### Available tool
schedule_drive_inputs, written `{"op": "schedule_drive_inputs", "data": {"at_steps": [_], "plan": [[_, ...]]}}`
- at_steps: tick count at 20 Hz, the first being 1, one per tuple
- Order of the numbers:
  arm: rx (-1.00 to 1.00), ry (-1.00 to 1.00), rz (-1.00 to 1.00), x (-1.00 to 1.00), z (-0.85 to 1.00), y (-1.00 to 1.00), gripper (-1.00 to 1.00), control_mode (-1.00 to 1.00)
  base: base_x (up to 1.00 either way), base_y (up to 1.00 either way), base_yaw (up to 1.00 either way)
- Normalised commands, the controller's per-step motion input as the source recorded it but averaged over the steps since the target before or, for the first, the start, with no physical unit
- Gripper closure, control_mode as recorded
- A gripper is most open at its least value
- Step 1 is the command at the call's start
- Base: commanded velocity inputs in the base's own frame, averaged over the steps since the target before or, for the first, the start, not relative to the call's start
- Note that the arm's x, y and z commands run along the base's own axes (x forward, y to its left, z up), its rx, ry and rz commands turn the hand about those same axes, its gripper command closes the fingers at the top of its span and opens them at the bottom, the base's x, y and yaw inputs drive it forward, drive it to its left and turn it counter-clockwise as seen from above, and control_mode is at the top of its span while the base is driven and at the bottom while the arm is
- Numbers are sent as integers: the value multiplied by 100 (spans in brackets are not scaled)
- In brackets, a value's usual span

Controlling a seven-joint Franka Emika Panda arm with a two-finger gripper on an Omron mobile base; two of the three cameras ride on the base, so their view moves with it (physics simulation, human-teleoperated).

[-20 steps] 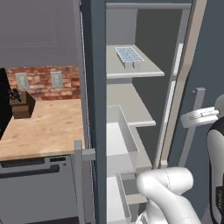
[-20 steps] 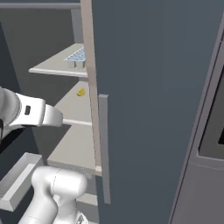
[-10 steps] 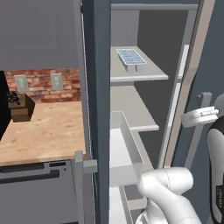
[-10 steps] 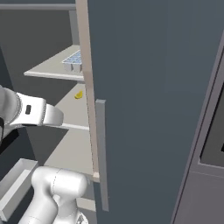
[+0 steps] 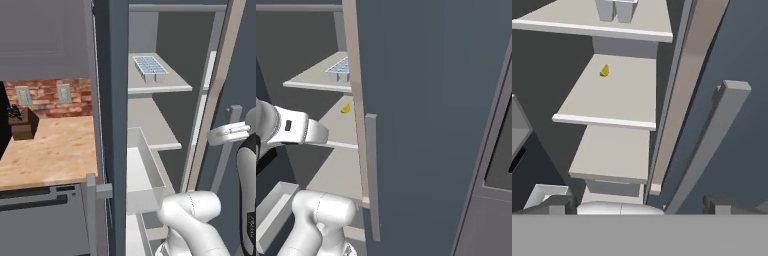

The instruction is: Open the freezer door, pick up the ice cube tray from the freezer, and place it on the dining counter.

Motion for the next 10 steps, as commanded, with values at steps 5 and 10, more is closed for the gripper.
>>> {"op": "schedule_drive_inputs", "data": {"at_steps": [5, 10], "plan": [[0, 0, 2, 0, 0, 9, -100, -100, 9, 30, 4], [-9, -7, 8, -6, 11, 33, -100, -100, 0, 0, 0]]}}
